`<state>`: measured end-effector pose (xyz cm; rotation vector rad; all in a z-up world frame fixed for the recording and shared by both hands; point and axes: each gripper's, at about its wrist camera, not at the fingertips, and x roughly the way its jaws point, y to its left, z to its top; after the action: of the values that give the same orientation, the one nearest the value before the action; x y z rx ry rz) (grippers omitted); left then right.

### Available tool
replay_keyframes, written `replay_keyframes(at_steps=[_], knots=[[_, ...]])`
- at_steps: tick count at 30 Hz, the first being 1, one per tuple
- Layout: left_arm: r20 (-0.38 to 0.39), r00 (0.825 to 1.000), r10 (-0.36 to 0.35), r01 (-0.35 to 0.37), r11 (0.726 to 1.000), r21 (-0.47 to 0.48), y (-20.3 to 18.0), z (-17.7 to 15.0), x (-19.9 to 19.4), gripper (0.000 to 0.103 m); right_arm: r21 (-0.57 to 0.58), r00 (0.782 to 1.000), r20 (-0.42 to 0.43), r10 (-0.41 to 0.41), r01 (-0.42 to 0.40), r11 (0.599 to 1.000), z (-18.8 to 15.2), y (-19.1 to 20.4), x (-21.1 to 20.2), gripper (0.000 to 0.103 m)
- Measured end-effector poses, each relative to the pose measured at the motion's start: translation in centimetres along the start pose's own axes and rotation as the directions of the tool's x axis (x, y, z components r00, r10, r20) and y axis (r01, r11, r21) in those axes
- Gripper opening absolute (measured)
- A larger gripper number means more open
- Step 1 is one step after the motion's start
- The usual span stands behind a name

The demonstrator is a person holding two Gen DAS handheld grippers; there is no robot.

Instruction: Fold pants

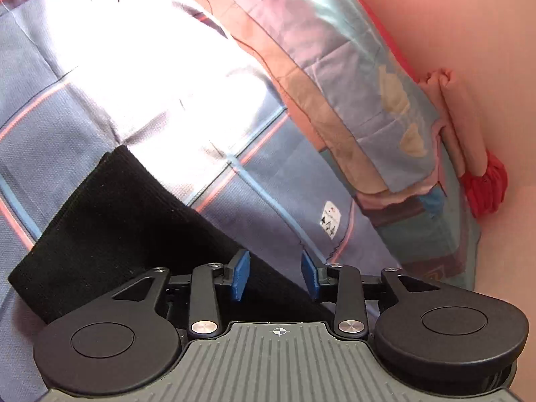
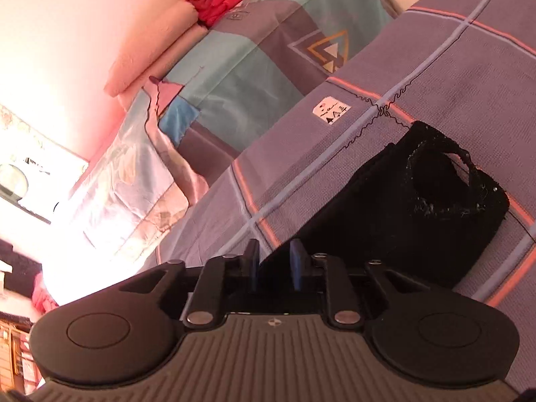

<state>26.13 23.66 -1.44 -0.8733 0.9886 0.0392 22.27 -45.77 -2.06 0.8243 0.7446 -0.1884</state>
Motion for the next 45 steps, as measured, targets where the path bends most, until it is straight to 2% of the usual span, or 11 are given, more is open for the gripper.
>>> replay_keyframes(at_steps=[4, 8, 21, 25, 29, 31, 35, 39, 42, 44, 45], knots=[[0.133, 0.990, 0.046, -0.056, 0.996, 0.069, -0.8, 0.1, -2.8, 0.103, -0.016, 0.979, 0.192, -0.071, 0.075, 0.997, 0.5, -1.5, -4.1, 0.054], [0.137, 0.983, 0.125, -0.148, 0.973, 0.176, -1.3, -2.5, -3.2, 0.103, -0.039, 0.915, 0.295, -0.276, 0.300, 0.953, -0.8, -3.2, -7.5, 0.068], [0.068, 0.945, 0.321, -0.319, 0.852, 0.415, -2.5, -12.4, 0.9, 0.103, -0.421, 0.937, 0.213, -0.276, 0.343, 0.840, -3.5, 1.3, -1.4, 0.066], [0.064, 0.933, 0.354, -0.344, 0.829, 0.440, -2.1, -12.8, 1.8, 0.103, -0.393, 0.918, 0.219, -0.331, 0.393, 0.831, -1.7, 0.0, 0.8, 0.017], [0.071, 0.932, 0.355, -0.345, 0.813, 0.468, -2.2, -13.1, 1.9, 0.103, -0.332, 0.910, 0.245, -0.333, 0.402, 0.853, -1.2, 1.0, -1.0, 0.023], [0.077, 0.933, 0.352, -0.345, 0.810, 0.474, -2.3, -13.3, 2.1, 0.103, -0.422, 0.933, 0.249, -0.260, 0.347, 0.838, -3.4, 2.7, -2.4, 0.043], [0.093, 0.927, 0.363, -0.358, 0.783, 0.508, -3.0, -14.2, 2.8, 0.103, -0.736, 1.000, 0.006, 0.003, 0.002, 0.677, -10.0, 8.9, -1.6, 0.074], [0.105, 0.913, 0.394, -0.383, 0.742, 0.550, -3.7, -14.8, 3.2, 0.103, -0.909, 0.976, -0.180, 0.119, -0.211, 0.359, -17.0, 15.8, 0.4, 0.081], [0.083, 0.924, 0.373, -0.355, 0.760, 0.545, -3.4, -14.8, 2.3, 0.103, -0.941, 0.964, -0.260, 0.051, -0.265, 0.210, -20.2, 18.6, 3.6, 0.065], [0.073, 0.930, 0.359, -0.340, 0.771, 0.538, -2.9, -14.9, 1.6, 0.103, -0.960, 0.985, -0.174, -0.008, -0.168, 0.223, -20.3, 19.0, 6.4, 0.041], [0.069, 0.935, 0.348, -0.329, 0.779, 0.534, -2.7, -15.0, 1.0, 0.103, -0.941, 0.988, -0.153, -0.017, -0.141, 0.307, -19.3, 18.8, 7.4, 0.043]])
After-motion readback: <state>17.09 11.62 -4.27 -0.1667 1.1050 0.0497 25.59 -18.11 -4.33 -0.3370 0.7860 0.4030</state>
